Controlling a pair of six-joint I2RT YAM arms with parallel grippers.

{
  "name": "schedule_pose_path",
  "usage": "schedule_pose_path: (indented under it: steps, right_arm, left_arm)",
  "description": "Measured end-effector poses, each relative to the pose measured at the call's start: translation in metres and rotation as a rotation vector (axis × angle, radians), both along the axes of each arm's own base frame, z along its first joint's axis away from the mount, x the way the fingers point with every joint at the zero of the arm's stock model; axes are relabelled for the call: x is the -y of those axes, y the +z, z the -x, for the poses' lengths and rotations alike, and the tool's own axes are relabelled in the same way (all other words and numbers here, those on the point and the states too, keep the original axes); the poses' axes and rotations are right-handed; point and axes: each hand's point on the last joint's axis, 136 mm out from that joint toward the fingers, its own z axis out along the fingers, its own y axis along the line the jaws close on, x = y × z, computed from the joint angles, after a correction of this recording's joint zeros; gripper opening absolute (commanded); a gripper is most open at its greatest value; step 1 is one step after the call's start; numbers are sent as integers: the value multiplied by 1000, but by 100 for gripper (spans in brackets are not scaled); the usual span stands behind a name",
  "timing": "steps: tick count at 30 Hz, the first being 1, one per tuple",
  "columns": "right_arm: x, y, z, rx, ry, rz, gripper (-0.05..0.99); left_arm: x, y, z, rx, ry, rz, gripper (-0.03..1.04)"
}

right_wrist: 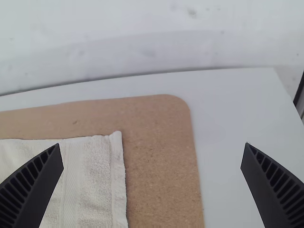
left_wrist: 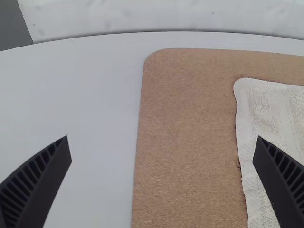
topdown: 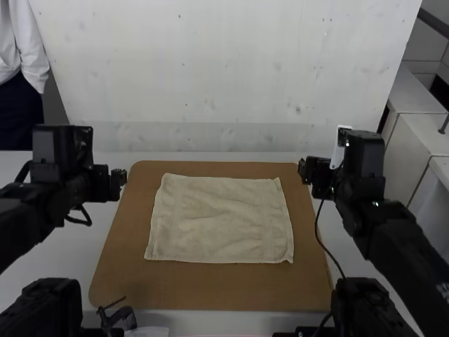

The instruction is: Fold the towel.

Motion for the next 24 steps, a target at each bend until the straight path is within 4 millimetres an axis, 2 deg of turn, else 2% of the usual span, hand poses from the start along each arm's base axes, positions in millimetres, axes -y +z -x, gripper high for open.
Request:
schedule_pose_path:
  steps: [2, 8, 13, 18, 24]
  right_arm:
    - [0, -6, -7, -67, -1, 3, 96]
    - [-5, -27, -37, -228, -1, -2, 96]
    - [-22, -56, -65, -354, 35, 14, 96]
    - [-34, -87, -83, -450, 57, 32, 96]
    - [-44, -114, -101, -514, 67, 54, 96]
  left_arm:
    - [7, 1, -10, -31, -22, 5, 99]
    - [19, -26, -39, -170, -55, 6, 98]
    - [19, -51, -44, -253, -54, 2, 97]
    - [19, -46, -50, -241, -55, 2, 97]
    - [20, -42, -54, -222, -55, 3, 97]
